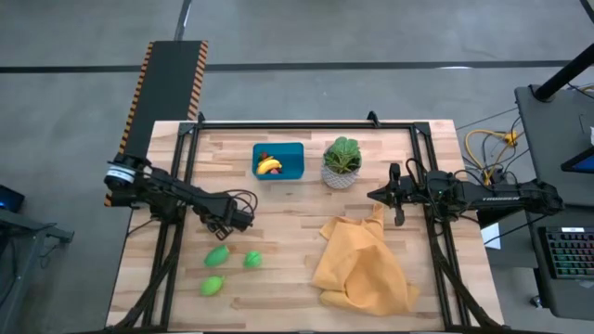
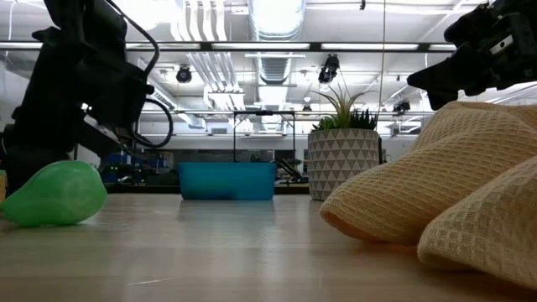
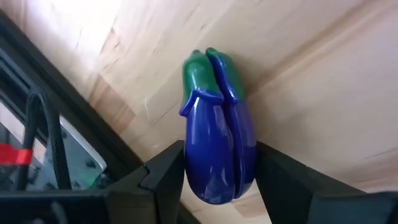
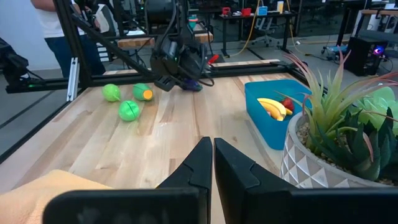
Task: Pick and placing Produce into tupperware
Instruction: Put the violet eggplant into the blue bin
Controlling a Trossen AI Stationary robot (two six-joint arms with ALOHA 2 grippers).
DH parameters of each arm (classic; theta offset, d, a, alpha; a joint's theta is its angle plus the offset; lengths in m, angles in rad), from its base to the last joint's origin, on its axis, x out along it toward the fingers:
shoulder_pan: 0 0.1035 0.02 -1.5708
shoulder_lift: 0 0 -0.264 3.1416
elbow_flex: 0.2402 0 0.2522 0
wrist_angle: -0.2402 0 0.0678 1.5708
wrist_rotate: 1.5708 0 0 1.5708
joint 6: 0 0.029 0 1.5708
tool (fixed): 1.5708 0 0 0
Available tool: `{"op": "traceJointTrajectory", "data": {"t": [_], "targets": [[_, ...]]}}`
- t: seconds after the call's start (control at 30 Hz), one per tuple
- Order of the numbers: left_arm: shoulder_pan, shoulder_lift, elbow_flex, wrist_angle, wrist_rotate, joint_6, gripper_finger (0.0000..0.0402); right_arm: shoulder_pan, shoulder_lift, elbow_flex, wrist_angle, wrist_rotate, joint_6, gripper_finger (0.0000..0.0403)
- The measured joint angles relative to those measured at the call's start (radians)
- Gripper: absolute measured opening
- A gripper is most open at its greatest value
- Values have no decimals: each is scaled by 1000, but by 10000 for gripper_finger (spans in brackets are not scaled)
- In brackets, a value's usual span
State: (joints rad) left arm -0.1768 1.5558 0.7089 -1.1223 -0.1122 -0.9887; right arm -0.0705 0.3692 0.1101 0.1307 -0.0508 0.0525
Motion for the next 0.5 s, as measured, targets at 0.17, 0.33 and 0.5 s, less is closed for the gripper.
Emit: {"op": "traceJointTrajectory", "data": {"t": [0.17, 0.33, 0.5], "targets": [[0, 12, 2, 5, -1, 31, 171, 0, 0, 0, 0, 0, 0, 9], [0, 5, 1, 8, -1, 34, 171, 0, 0, 0, 0, 0, 0, 9], [0, 5, 1, 6, 0, 39, 158, 0, 0, 0, 0, 0, 0, 9]]}}
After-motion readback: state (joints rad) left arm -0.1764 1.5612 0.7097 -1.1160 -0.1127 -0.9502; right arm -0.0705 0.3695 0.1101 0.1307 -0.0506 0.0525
